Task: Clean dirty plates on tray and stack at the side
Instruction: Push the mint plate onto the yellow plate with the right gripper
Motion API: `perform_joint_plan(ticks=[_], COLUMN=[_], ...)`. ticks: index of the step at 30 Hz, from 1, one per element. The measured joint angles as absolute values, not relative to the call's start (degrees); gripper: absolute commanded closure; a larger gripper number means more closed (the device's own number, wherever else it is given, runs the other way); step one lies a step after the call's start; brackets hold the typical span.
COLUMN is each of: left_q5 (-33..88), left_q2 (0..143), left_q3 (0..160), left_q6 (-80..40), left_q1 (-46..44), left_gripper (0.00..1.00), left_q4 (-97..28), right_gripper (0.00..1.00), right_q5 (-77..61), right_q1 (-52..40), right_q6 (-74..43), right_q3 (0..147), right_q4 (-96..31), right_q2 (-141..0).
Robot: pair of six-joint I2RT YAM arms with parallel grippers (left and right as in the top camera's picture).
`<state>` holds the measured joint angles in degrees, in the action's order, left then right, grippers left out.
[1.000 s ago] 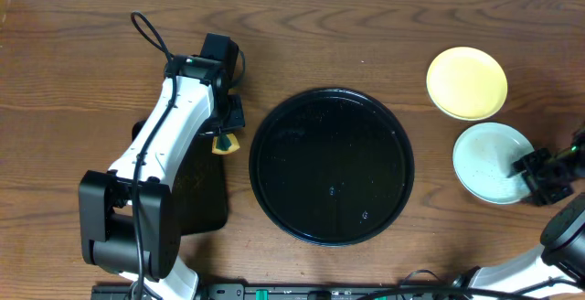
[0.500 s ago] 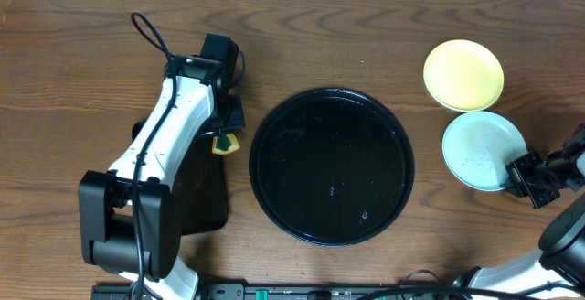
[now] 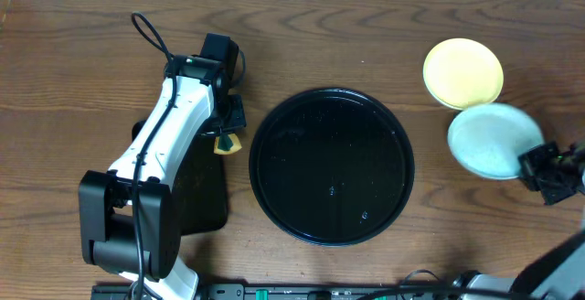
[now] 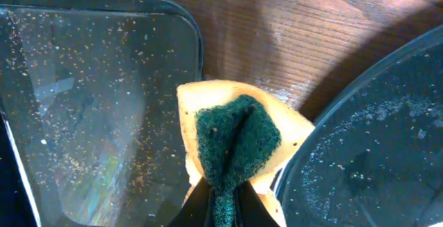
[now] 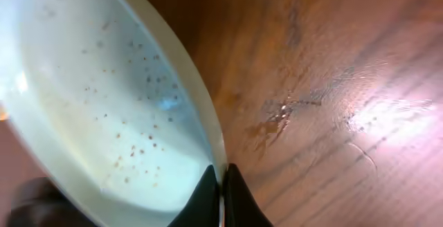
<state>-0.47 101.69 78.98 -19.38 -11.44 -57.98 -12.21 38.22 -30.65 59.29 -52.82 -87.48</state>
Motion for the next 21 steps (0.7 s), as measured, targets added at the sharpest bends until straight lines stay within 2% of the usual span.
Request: perform_joint_plan(ticks=[4,8,14,21], left_q5=[-0.3,-0.3,-0.3,-0.3], left_q2=[101.7,101.7,101.7,101.7], left_q3=[79.0,79.0,79.0,79.0], left_q6=[-19.4,-19.4,-19.4,-19.3], left_q1=[-11.4,-11.4,-11.5,-11.4], left_gripper=[0.92,0.93,0.92,0.92], left_q4=[-57.9,-57.8,-57.6,-57.4], right_gripper=[0.98,0.98,0.98,0.98], right_q5=[-12.1,-12.1,-11.8,-11.6], right_q1=[38.2,38.2,37.2,28.8], right_q6=[-32.9,-34.1,-34.8,-36.9], right_q3=[59.6,59.6,59.6,59.6], right_q4=[-52.4,-50.7,-43.3,-30.3], right_q2=[-79.6,-77.8,-81.1,-91.1])
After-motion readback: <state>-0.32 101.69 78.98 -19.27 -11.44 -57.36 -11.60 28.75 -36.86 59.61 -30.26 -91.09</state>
